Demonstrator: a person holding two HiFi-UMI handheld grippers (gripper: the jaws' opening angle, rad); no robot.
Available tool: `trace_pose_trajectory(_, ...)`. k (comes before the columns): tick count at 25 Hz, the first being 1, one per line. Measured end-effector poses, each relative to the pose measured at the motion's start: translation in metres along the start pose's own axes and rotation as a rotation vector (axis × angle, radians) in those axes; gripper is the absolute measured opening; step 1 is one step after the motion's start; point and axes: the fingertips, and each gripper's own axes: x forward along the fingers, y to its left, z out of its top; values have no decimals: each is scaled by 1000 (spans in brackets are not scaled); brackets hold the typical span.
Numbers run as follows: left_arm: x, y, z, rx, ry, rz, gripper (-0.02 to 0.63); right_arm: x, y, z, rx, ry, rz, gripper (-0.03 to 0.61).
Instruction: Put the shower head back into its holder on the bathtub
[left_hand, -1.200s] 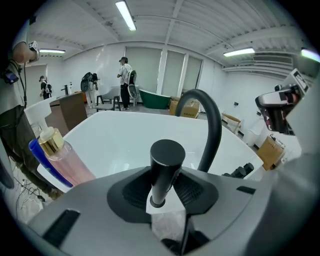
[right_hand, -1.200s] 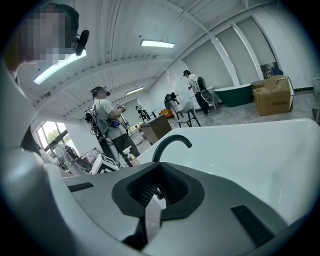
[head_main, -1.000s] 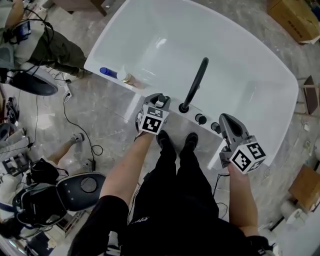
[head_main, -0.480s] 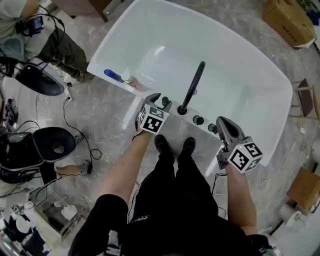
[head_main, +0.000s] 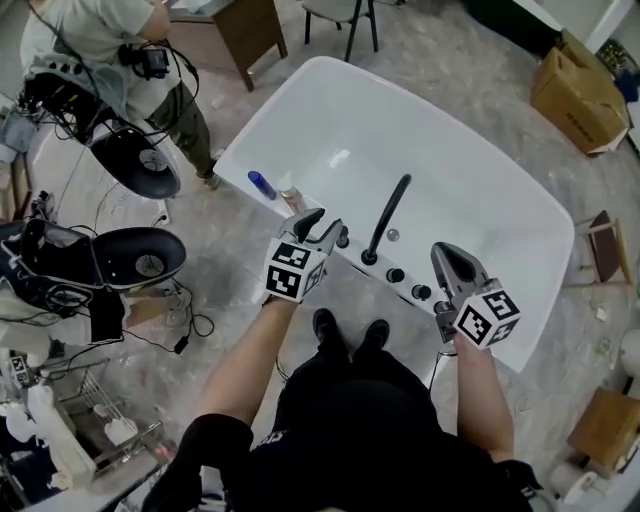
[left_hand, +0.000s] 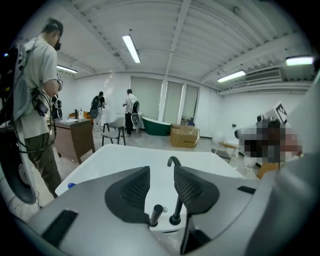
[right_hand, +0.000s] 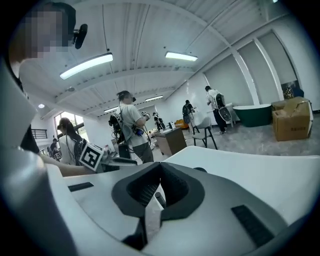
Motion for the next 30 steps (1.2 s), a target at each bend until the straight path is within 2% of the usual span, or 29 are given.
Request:
trace_pose_trajectory(2, -28, -4, 34, -12, -73, 24, 141, -5, 5, 11, 6, -13, 22, 15)
trace_pose_trajectory(6, -72, -26, 89, 22, -166, 75, 126, -21, 8, 43, 4, -61, 61, 15)
trace_pose_trajectory(14, -105, -71, 144, 9, -261, 170, 86, -64, 2, 102, -95, -147, 110, 14)
trace_pose_trajectory(17, -117, -71, 155, -2, -294, 236, 66, -70, -2, 119, -134, -185, 107, 13)
trace_pose_trajectory(20, -128, -60, 157, -9, -298, 258, 55, -69, 2, 130, -171, -234, 104, 12)
trace_pose_trajectory(25, -134, -42, 162, -24, -300, 228, 44, -79, 9, 148, -232, -271, 53, 12)
trace_pose_trajectory(30, -140, -26, 175, 49, -304, 193, 43, -72, 10, 159, -213, -294, -15, 12)
